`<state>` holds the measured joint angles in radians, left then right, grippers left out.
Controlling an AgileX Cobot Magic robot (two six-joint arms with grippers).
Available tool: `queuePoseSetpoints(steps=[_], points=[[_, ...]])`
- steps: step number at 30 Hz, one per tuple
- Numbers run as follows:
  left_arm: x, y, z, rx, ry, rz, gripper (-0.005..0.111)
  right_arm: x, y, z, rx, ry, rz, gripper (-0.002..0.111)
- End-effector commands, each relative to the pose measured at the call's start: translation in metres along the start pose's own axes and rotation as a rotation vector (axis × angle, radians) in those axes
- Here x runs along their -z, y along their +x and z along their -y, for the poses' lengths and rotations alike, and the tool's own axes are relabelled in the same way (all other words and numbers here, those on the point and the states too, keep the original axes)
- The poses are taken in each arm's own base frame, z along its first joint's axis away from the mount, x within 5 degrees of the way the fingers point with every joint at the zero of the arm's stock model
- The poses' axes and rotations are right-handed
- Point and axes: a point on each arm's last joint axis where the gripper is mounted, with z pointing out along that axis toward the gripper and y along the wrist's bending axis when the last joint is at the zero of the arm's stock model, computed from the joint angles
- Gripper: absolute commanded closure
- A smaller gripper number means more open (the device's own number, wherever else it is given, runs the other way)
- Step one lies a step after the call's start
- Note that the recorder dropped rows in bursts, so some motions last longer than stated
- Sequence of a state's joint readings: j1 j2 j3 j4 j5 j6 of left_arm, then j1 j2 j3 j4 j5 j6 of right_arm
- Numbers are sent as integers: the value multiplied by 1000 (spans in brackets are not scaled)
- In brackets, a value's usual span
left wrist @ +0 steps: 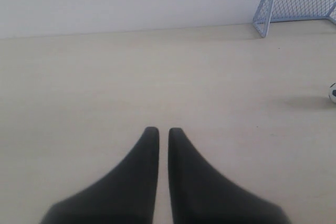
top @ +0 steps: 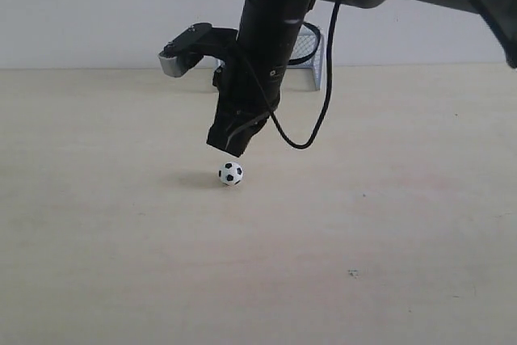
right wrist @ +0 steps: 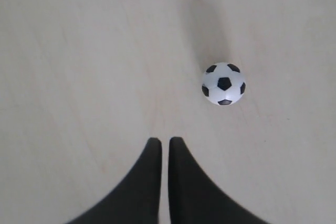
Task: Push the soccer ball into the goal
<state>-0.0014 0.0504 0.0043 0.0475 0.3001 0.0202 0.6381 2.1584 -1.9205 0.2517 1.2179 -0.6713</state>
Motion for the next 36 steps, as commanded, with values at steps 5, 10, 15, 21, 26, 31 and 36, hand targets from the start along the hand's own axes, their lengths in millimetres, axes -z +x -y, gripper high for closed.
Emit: queuePoseSetpoints(steps=[5, 10, 15, 21, 26, 31, 36], points=[[1, -3, 1, 16, 9, 18, 100, -17, 0, 1, 58, -16, -33, 108], [1, -3, 1, 16, 9, 18, 100, -26, -5, -8, 128, -13, -62, 108], [1, -3, 1, 16, 9, 18, 100, -28, -7, -12, 124, -14, -67, 108], [1, -3, 1, 16, 9, 18, 100, -43, -4, -9, 106, -29, -96, 108], [1, -3, 1, 16, 9, 18, 100, -50, -6, -6, 71, -22, -103, 108], [1, -3, 1, 16, 9, 18, 100, -58, -8, -2, 59, -22, -104, 108], [1, -3, 1, 16, 9, 18, 100, -59, -8, -2, 58, -23, -107, 108]])
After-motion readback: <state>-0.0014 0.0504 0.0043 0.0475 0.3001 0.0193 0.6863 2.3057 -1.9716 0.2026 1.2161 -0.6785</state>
